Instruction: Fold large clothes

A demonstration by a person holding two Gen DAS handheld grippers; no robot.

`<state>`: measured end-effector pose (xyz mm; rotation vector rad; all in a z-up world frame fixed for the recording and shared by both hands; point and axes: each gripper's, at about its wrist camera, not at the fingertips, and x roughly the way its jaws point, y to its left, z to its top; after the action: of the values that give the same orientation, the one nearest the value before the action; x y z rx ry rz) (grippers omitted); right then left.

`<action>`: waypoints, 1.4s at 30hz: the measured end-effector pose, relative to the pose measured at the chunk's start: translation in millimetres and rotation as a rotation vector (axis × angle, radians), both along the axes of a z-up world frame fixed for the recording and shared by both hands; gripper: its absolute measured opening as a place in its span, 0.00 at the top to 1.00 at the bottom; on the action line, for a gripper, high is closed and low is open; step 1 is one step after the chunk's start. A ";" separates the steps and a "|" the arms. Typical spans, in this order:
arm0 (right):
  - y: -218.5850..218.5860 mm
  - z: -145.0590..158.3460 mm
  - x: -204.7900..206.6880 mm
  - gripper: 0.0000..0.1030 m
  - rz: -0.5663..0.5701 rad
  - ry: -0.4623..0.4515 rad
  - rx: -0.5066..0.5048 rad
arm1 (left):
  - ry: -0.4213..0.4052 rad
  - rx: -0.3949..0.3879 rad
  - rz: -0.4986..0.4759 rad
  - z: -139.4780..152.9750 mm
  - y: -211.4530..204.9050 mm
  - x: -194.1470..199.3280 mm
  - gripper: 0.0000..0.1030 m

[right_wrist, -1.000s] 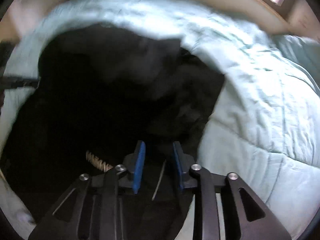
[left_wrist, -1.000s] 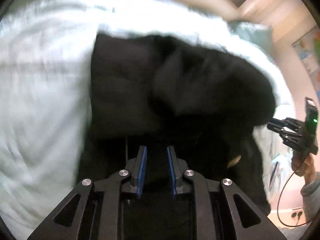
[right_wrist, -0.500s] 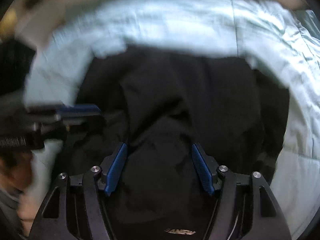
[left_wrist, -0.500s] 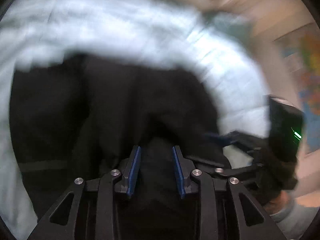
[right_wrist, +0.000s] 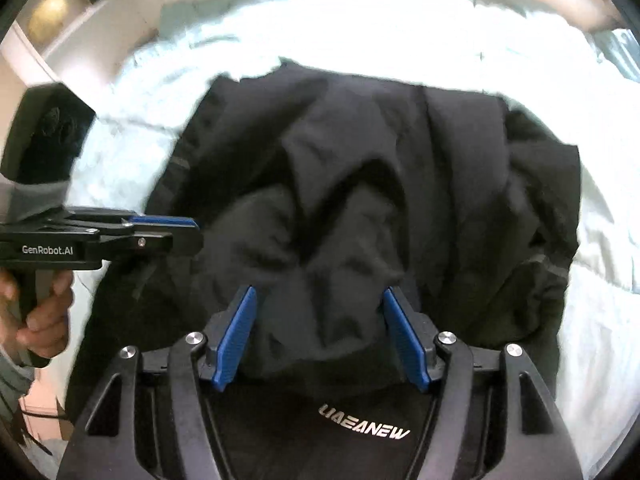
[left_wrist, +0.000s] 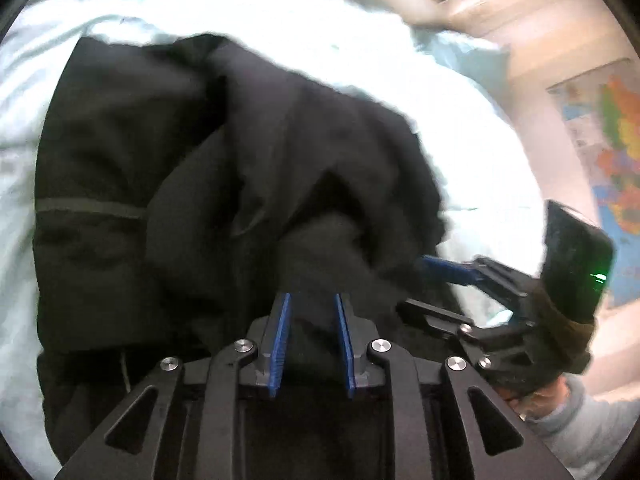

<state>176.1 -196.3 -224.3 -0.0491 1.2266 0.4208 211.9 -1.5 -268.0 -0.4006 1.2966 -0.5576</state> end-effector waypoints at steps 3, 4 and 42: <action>9.9 -42.5 -0.5 0.32 -0.031 0.097 -0.045 | 0.100 -0.025 0.065 -29.3 -2.7 4.2 0.78; 7.2 -41.5 -0.8 0.32 -0.045 0.100 -0.032 | 0.098 -0.029 0.076 -27.5 -1.6 2.0 0.78; -208.6 12.9 -241.0 0.31 -0.470 0.195 0.015 | 0.258 0.225 0.432 15.5 96.7 -219.2 0.76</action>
<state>-65.0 -404.9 -211.4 0.2952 1.3782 0.0233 -7.3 95.2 -252.5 -0.5581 1.4472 0.0053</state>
